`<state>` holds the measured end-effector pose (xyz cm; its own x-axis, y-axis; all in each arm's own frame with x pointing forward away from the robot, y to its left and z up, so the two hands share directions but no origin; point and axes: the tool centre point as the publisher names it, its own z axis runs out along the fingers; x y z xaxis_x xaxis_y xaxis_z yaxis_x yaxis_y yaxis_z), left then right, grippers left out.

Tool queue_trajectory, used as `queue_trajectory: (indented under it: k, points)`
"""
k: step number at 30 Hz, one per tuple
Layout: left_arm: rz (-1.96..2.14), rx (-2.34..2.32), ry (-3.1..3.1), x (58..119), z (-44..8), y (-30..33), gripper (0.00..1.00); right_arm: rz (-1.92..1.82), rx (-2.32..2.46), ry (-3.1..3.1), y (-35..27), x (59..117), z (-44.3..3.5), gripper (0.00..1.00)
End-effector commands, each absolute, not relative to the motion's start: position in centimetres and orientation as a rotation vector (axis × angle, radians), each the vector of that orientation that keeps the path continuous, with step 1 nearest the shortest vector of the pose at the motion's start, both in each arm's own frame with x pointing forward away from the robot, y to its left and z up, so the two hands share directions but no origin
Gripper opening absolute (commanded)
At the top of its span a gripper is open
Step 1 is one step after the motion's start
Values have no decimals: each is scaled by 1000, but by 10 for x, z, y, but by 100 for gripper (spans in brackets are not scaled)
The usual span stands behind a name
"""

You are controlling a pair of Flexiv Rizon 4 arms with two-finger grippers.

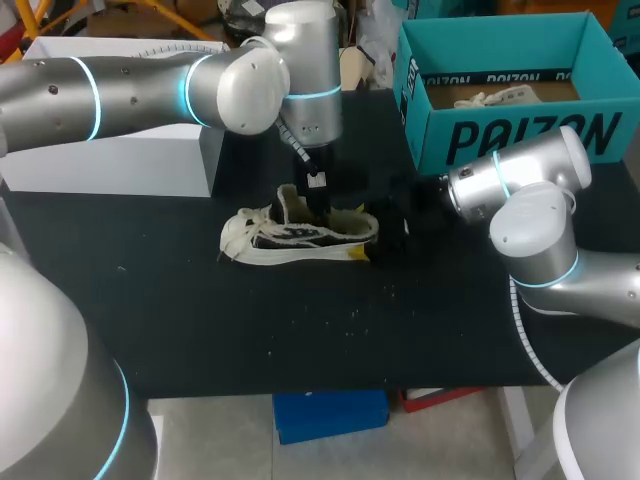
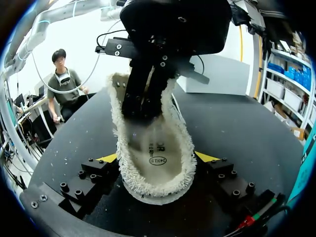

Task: Take the shoe out of the shoebox, open the shoe tongue, remove and reinsert the insole, then place the shoe into the shoebox

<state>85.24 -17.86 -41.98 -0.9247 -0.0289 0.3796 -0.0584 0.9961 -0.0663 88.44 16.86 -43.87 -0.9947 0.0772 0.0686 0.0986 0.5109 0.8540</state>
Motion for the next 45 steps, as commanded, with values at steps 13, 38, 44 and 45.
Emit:
queue_trajectory:
  k: [13,38,44,45]
  points:
    - [192,139,-2784,844,-431,-178,33,-1532,-162,-2713,170,885,-442,0]
    - [-2,212,-3044,864,-433,-160,39,-1532,-162,-2713,170,885,-442,0]
    - [-28,154,-3093,869,-438,-160,40,-1532,-162,-2713,170,885,-442,0]
    - [-37,138,-3102,868,-440,-162,40,-1532,-162,-2713,170,885,-442,0]
